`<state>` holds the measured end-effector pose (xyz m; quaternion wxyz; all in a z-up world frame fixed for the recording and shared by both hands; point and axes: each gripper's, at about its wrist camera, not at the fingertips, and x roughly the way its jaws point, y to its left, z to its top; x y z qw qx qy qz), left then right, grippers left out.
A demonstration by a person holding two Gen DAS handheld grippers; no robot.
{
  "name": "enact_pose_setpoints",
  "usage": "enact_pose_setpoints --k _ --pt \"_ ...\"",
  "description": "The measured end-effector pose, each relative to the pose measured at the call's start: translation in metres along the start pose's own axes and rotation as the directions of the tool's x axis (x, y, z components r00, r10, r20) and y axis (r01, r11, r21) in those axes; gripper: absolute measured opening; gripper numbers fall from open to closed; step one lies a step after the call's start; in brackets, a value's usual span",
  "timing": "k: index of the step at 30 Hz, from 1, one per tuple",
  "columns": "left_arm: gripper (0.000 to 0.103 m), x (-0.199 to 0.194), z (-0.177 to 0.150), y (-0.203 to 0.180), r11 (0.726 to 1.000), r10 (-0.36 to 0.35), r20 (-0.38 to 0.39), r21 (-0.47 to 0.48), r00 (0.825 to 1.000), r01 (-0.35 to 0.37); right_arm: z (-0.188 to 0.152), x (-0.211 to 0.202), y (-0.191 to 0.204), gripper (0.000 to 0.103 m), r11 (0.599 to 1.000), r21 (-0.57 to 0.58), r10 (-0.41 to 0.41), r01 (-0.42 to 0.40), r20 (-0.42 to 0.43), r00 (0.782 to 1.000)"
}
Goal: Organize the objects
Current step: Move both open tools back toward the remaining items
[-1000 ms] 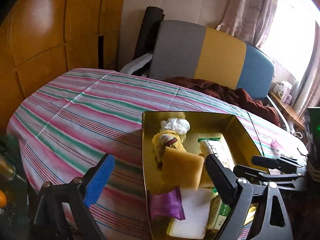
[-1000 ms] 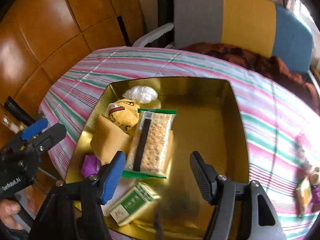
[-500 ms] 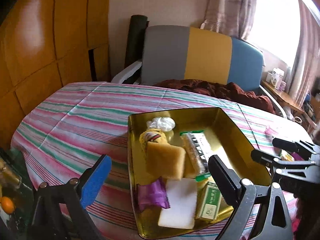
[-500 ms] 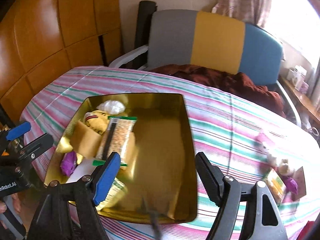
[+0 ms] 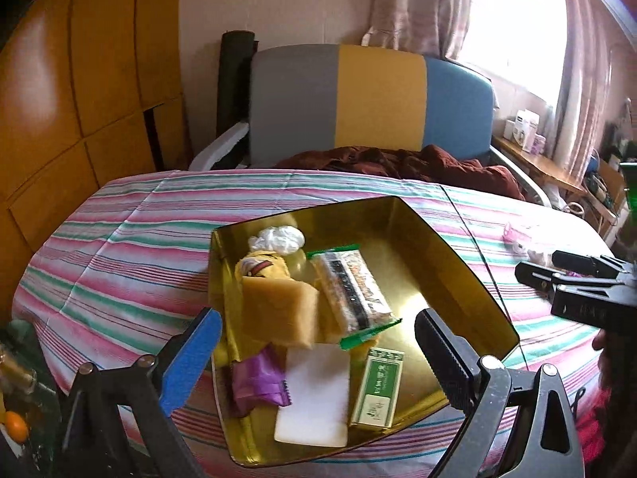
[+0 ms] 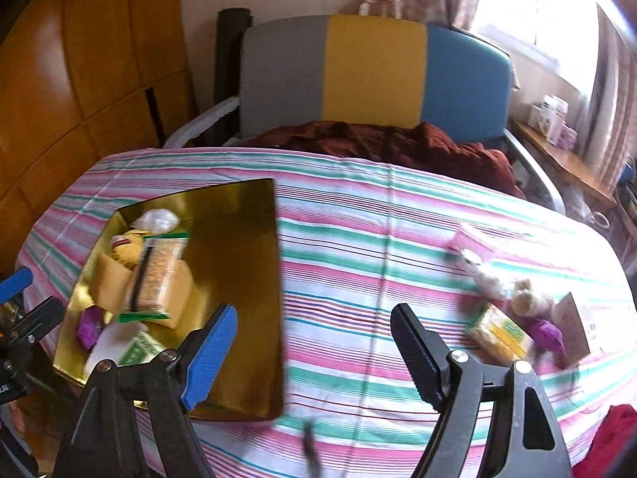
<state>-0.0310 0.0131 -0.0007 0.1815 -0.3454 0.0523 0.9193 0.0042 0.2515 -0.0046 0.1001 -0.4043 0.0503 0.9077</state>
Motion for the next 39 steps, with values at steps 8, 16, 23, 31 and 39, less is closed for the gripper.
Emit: enact_pose_setpoints --k 8,16,23,31,39 --pt "0.098 0.003 -0.002 -0.017 0.999 -0.022 -0.015 0.043 1.0 0.023 0.0 -0.003 -0.045 0.081 0.997 0.057 -0.056 0.056 -0.004 0.998" --pt "0.098 0.005 -0.001 -0.03 0.995 -0.042 -0.018 0.085 0.999 0.043 0.006 -0.009 -0.1 0.082 0.982 0.116 -0.151 0.15 0.003 0.989" --pt "0.098 0.007 0.001 -0.043 0.99 -0.07 -0.028 0.118 0.997 0.073 0.004 -0.01 -0.175 0.084 0.942 0.234 -0.25 0.241 0.012 0.968" --pt "0.098 0.017 0.004 -0.07 0.977 -0.115 -0.06 0.175 0.992 0.124 -0.033 -0.012 -0.256 0.084 0.79 0.551 -0.296 0.268 -0.04 0.954" --pt "0.098 0.031 0.013 -0.116 0.95 -0.186 -0.101 0.234 0.977 0.205 -0.039 -0.014 -0.265 0.084 0.759 0.602 -0.27 0.249 -0.057 0.961"
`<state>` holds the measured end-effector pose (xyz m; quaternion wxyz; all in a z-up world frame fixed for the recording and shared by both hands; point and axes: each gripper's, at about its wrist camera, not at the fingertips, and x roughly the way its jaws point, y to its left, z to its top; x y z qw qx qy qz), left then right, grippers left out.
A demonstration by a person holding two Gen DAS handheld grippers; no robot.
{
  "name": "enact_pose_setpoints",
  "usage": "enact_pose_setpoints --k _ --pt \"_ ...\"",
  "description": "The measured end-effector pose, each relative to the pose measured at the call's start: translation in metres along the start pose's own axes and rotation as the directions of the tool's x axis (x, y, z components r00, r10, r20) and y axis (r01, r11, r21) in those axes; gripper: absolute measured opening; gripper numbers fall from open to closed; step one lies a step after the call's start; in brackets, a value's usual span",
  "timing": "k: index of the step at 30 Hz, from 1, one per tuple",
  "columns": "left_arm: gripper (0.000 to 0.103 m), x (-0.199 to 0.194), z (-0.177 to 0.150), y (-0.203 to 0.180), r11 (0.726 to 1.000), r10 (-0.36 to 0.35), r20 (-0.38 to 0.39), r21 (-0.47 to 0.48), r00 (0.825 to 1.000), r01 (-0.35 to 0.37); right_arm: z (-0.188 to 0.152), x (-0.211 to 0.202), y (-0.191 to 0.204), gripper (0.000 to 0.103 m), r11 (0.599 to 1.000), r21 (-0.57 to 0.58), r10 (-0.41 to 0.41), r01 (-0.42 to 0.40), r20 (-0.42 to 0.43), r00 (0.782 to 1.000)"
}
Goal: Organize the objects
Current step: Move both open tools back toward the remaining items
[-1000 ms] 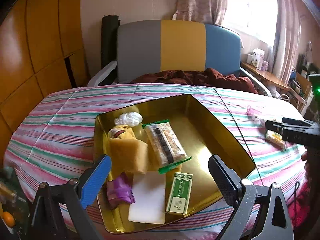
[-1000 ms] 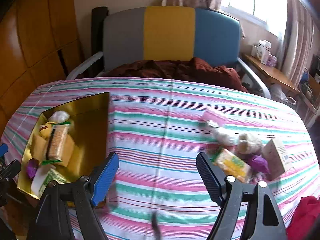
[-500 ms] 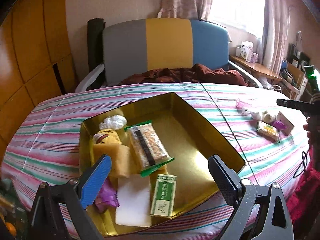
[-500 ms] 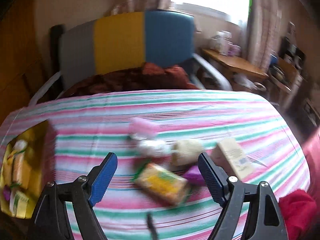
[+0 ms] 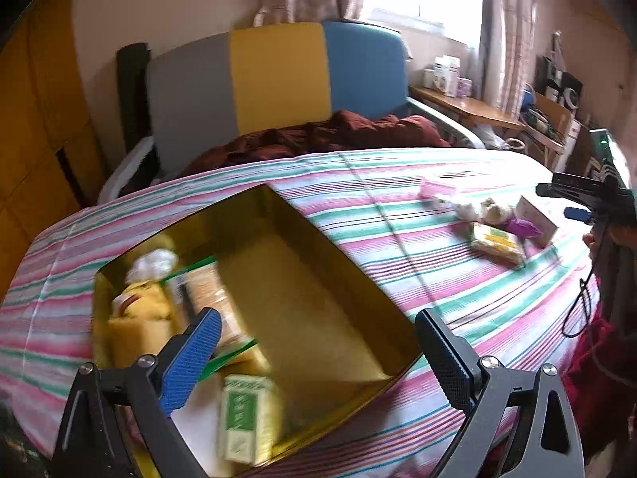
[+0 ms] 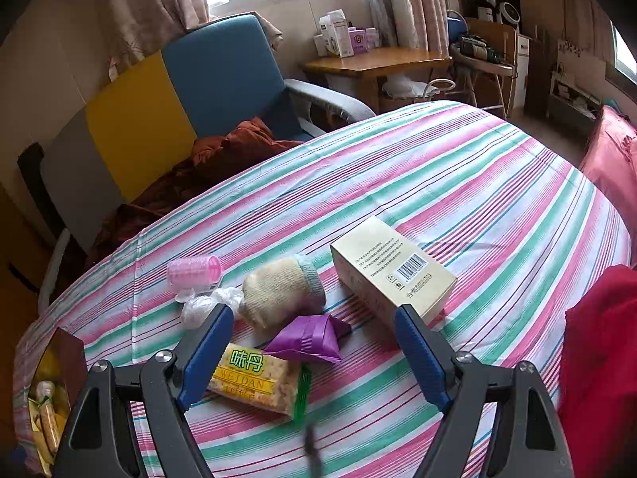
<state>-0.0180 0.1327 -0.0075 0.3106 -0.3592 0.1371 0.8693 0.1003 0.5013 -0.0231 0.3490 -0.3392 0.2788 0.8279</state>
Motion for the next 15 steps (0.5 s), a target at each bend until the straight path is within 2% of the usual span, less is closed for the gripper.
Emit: enact_pose_setpoints --k 5,10,15 --pt "0.098 0.015 0.018 -0.026 0.998 -0.047 -0.011 0.051 0.999 0.047 -0.001 0.006 -0.005 0.084 0.999 0.019 0.028 -0.028 -0.039 0.999" --pt "0.098 0.035 0.041 -0.042 0.994 -0.099 -0.05 0.045 0.994 0.102 -0.002 0.006 -0.002 0.084 0.998 0.005 0.055 -0.055 -0.05 0.997" --pt "0.098 0.056 0.07 -0.065 0.99 -0.109 -0.058 0.085 0.992 0.113 -0.002 0.004 0.004 0.084 0.996 -0.014 0.087 -0.087 -0.052 0.995"
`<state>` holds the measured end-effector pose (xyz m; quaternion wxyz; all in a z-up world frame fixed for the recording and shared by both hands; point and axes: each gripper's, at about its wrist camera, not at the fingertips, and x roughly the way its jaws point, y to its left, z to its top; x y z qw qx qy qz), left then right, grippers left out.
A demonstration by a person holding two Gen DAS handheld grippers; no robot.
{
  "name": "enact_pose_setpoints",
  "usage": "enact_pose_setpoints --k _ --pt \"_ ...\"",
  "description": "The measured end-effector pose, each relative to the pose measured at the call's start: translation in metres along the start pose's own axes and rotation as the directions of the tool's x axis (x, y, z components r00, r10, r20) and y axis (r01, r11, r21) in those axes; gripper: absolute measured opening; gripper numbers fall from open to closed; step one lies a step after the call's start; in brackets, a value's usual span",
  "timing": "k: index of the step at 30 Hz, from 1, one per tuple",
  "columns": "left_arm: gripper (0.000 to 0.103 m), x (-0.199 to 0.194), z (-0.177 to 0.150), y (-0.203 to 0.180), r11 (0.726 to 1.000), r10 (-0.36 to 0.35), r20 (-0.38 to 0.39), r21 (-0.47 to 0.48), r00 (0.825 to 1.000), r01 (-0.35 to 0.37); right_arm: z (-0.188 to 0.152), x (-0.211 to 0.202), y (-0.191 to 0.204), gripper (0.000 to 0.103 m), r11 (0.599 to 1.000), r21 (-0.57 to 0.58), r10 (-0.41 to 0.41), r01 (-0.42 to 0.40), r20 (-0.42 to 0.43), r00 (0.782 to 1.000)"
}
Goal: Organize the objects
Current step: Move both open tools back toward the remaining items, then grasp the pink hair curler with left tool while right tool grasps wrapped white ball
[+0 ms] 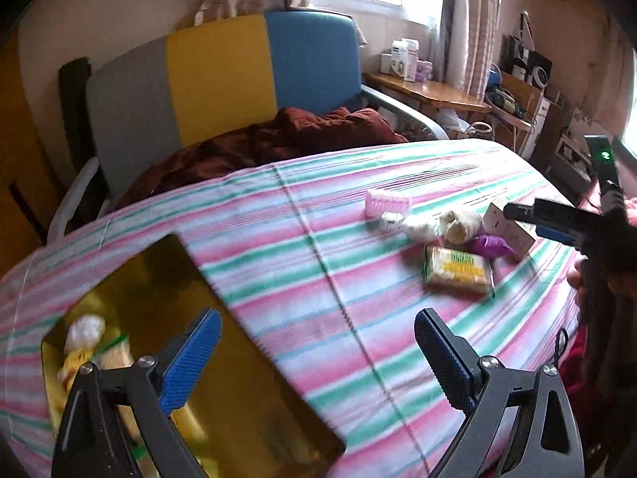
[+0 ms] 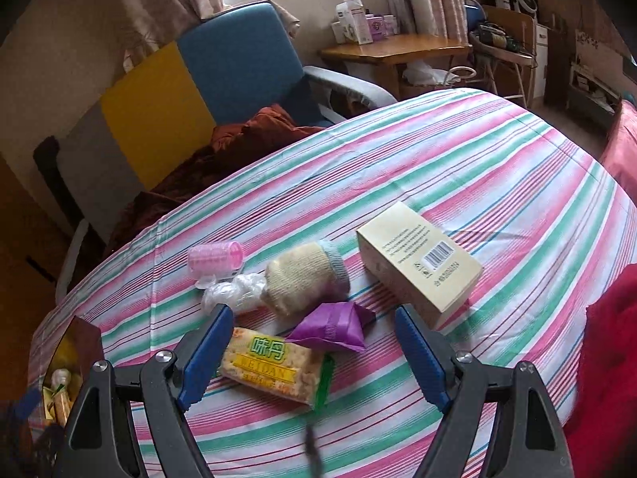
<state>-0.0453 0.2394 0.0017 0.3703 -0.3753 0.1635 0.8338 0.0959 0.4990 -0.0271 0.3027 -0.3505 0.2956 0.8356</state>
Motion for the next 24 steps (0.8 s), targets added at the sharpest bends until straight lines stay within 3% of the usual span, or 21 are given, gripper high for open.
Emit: enact_pose_setpoints --k 5,15,24 --pt "0.101 0.032 0.041 -0.017 0.999 -0.044 -0.03 -0.001 0.999 0.044 0.0 -0.003 0.0 0.084 1.0 0.004 0.009 -0.009 0.002 1.0" --pt "0.103 0.125 0.104 -0.063 0.993 -0.03 -0.107 0.109 0.994 0.042 0.005 -0.009 -0.012 0.084 0.997 0.06 0.056 -0.057 0.02 0.998" --pt "0.103 0.207 0.122 -0.087 0.993 0.005 -0.209 0.114 0.978 0.019 0.005 -0.008 -0.008 0.084 0.994 0.039 0.098 -0.098 0.008 0.995"
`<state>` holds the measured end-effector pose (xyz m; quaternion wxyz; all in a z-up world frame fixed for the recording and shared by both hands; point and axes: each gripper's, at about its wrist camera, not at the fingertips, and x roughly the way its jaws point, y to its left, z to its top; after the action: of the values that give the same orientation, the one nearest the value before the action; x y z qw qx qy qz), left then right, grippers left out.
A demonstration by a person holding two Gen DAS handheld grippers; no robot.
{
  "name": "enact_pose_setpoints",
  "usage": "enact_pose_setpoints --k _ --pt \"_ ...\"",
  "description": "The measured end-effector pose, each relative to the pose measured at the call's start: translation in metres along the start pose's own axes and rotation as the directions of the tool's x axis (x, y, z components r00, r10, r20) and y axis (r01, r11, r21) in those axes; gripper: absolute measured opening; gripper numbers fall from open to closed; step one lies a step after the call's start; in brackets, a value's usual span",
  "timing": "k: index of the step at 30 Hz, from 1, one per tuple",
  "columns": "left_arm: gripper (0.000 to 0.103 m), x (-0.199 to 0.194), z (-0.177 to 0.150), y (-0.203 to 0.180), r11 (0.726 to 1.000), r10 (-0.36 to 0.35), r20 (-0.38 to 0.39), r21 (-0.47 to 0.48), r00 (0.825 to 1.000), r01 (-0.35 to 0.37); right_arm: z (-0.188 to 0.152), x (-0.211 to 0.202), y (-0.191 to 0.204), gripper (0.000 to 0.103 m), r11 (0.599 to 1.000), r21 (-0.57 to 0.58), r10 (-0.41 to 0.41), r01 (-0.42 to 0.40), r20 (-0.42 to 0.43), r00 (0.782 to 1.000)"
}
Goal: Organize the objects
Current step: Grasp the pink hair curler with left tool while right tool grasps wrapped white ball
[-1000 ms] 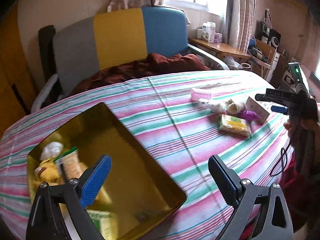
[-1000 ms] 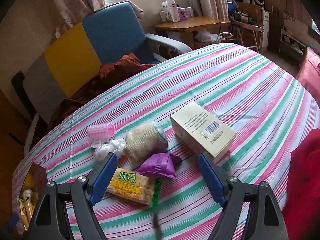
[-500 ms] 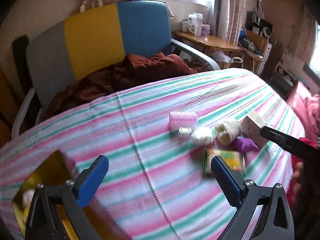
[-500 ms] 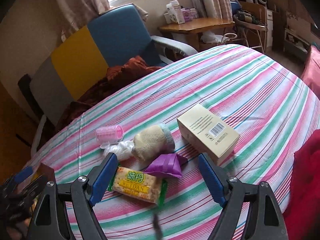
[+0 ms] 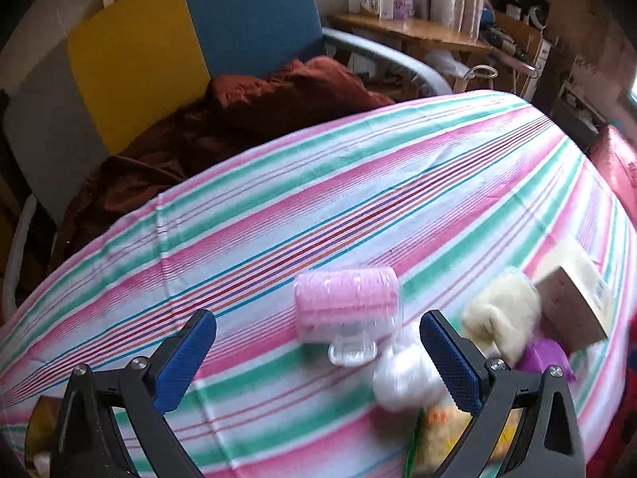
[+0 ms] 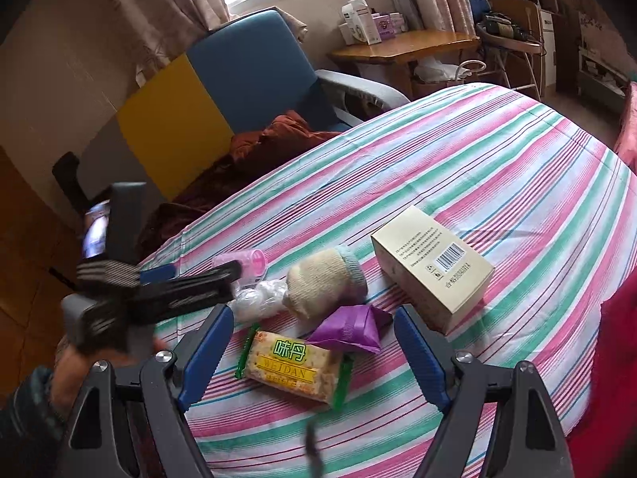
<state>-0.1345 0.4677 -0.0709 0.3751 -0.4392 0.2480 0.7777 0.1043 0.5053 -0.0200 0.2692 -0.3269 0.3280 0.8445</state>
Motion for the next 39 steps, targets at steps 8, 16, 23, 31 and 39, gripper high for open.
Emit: enact_pose_setpoints --k 8,16,23,31,39 --pt "0.067 0.037 0.007 0.008 0.994 -0.081 -0.066 -0.084 0.995 0.075 -0.001 0.004 0.001 0.084 1.0 -0.008 0.008 -0.009 -0.023 1.0" --pt "0.065 0.012 -0.032 0.043 0.986 -0.092 -0.059 -0.141 0.994 0.083 -0.005 0.01 0.009 0.084 0.999 -0.05 -0.001 -0.002 -0.046 0.999" --pt "0.065 -0.061 -0.067 0.061 0.982 -0.096 0.06 -0.158 0.994 0.104 -0.014 0.024 0.026 0.084 0.989 -0.146 -0.019 0.004 -0.106 0.994" --pt "0.065 -0.151 -0.117 0.085 0.981 -0.097 0.206 -0.147 0.974 0.129 -0.016 0.044 0.069 0.079 0.945 -0.322 -0.001 -0.054 -0.168 0.986" --pt "0.065 -0.196 -0.177 0.142 0.949 -0.06 0.251 -0.287 0.966 0.134 -0.005 0.106 0.114 0.074 0.836 -0.548 -0.137 0.008 -0.195 0.971"
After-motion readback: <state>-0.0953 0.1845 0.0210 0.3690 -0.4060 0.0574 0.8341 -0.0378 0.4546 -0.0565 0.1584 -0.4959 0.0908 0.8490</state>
